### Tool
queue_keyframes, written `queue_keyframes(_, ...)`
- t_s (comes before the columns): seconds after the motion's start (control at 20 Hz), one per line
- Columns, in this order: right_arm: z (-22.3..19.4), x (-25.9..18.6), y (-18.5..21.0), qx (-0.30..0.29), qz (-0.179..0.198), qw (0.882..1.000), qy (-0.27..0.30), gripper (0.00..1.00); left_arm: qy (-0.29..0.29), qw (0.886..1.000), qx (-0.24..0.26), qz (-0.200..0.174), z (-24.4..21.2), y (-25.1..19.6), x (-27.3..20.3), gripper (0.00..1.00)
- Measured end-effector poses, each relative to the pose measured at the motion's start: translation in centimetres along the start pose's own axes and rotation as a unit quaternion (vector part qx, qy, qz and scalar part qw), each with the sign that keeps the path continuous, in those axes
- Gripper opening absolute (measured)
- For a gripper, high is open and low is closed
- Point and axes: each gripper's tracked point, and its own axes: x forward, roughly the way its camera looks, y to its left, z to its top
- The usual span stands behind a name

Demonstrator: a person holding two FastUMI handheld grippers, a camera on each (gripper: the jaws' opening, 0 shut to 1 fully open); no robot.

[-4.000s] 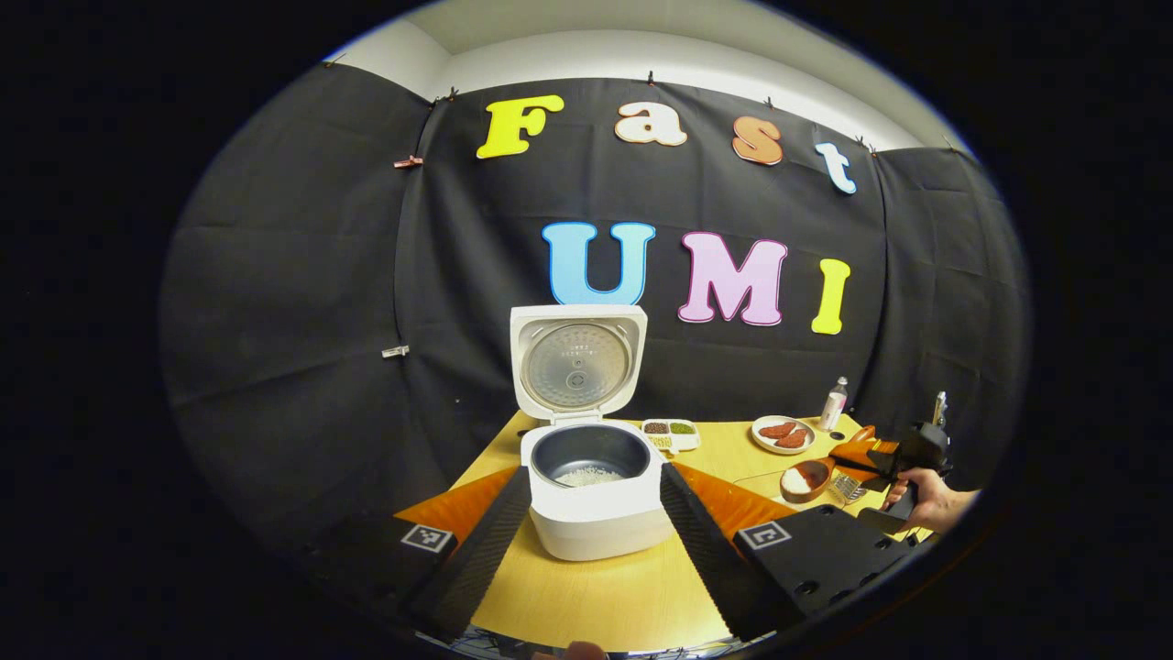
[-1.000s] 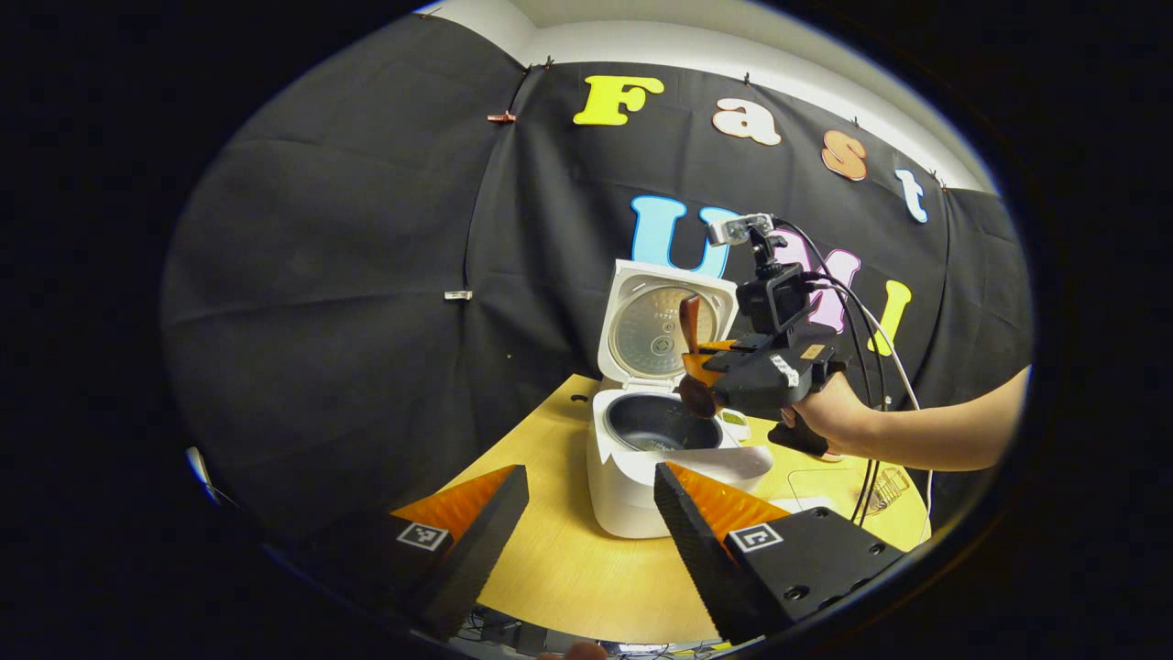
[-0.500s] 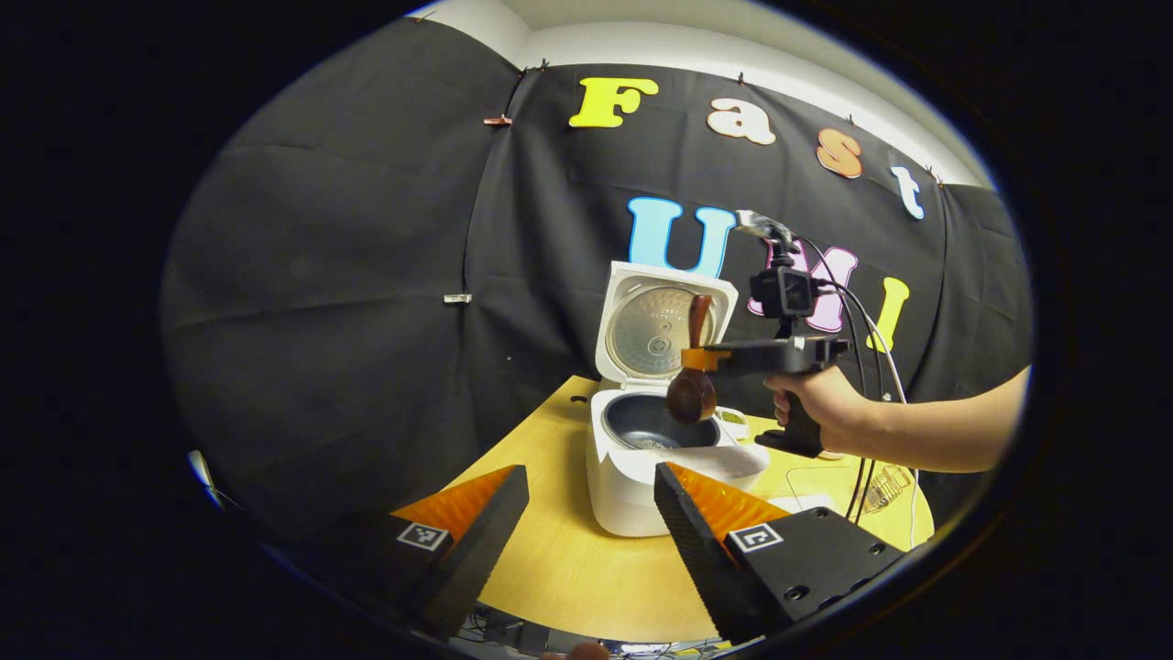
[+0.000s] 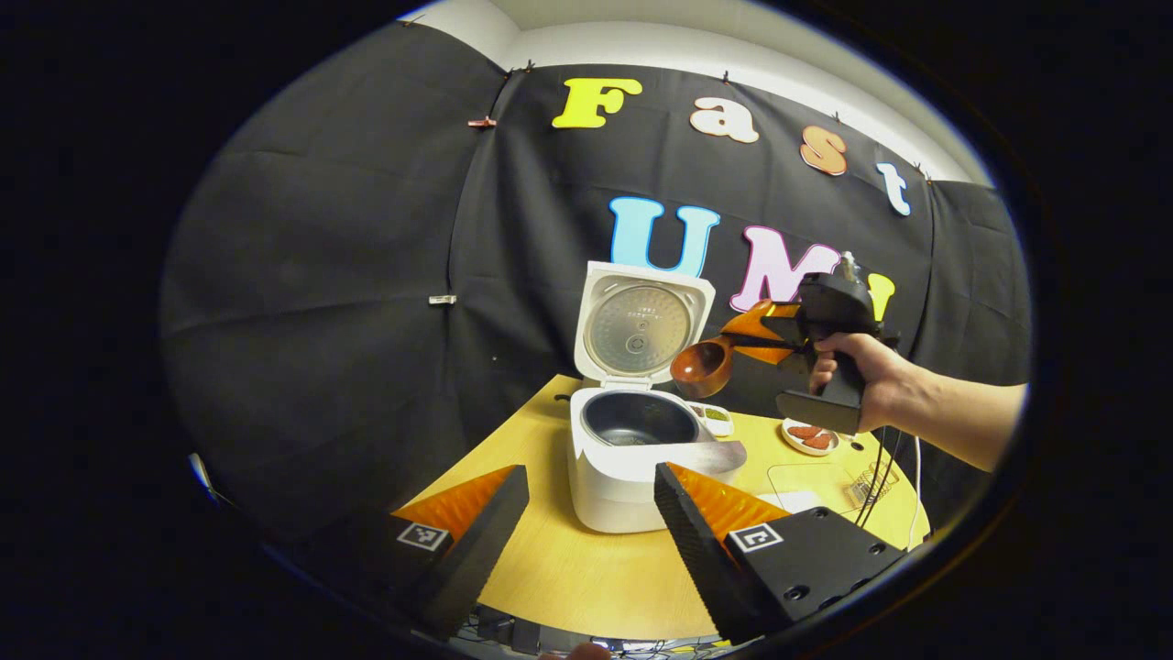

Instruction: Close the left gripper, press the button to open the rice cooker; take a wooden spoon from the chopstick holder with the right hand, scoop a spoonful of rice and pour it into the rice cooker, then put the wooden spoon back into the chopstick holder.

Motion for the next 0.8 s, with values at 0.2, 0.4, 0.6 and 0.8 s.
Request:
queue_keyframes(0.2, 4.4, -5.1, -1.5, 0.021, 0.01, 0.999, -0.032, 0.1, -0.005, 1.0, 0.008, -0.016, 0.7, -1.8, 0.2, 0.95)
queue_keyframes(0.4, 9.4, -11.1, -5.6, -0.009, -0.01, 0.998, -0.069, 0.1, -0.007, 0.999, 0.02, -0.029, 1.2, -3.7, 0.7, 0.95)
queue_keyframes(0.6, 13.7, -16.5, -9.9, -0.05, -0.043, 0.992, -0.11, 0.1, -0.008, 0.999, 0.032, -0.039, 1.6, -5.4, 1.3, 0.95)
queue_keyframes(0.8, 17.0, -21.6, -14.1, -0.094, -0.073, 0.983, -0.138, 0.1, -0.01, 0.998, 0.041, -0.038, 2.1, -6.5, 1.7, 0.95)
